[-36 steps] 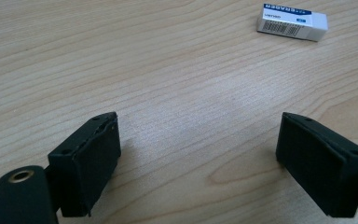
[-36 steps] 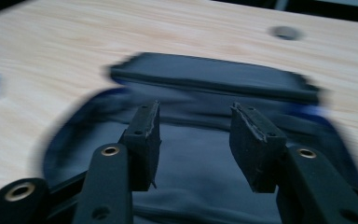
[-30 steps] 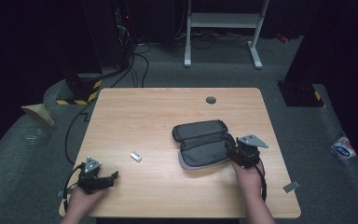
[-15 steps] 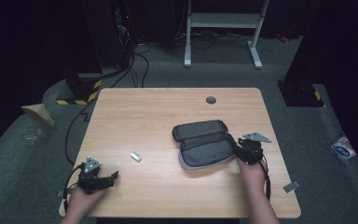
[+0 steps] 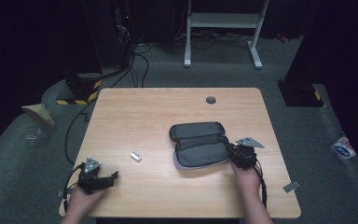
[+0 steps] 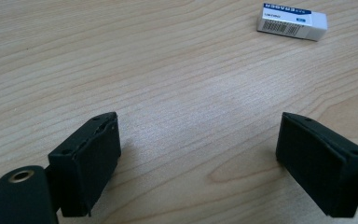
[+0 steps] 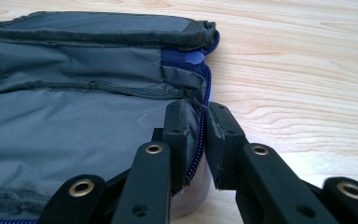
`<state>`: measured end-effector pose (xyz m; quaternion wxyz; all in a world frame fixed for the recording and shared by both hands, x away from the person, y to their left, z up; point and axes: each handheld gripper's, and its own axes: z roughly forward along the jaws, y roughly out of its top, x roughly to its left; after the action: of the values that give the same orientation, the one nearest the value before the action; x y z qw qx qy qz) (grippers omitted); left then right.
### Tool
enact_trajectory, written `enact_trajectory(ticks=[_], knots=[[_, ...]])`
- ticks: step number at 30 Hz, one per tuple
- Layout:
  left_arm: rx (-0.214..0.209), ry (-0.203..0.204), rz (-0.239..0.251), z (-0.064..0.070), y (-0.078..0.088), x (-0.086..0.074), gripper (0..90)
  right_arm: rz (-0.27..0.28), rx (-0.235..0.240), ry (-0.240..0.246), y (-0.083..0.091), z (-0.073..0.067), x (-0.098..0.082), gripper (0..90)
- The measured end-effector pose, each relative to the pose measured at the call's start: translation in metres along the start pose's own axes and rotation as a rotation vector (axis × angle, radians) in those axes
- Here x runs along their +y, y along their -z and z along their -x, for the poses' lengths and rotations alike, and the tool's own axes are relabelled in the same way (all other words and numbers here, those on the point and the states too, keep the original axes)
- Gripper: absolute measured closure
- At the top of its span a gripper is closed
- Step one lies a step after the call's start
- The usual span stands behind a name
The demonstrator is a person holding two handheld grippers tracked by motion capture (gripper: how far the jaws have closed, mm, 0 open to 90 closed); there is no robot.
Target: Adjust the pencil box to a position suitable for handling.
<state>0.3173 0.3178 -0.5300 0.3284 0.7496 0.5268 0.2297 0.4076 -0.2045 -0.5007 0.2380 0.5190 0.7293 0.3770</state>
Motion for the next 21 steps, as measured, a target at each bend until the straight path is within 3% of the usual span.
enact_trajectory(ticks=[21], knots=[[-0.002,-0.007,-0.001,-0.001,0.000,0.000,14.0,0.035,0.121,0.034,0.006,-0.056,-0.011,71.2]])
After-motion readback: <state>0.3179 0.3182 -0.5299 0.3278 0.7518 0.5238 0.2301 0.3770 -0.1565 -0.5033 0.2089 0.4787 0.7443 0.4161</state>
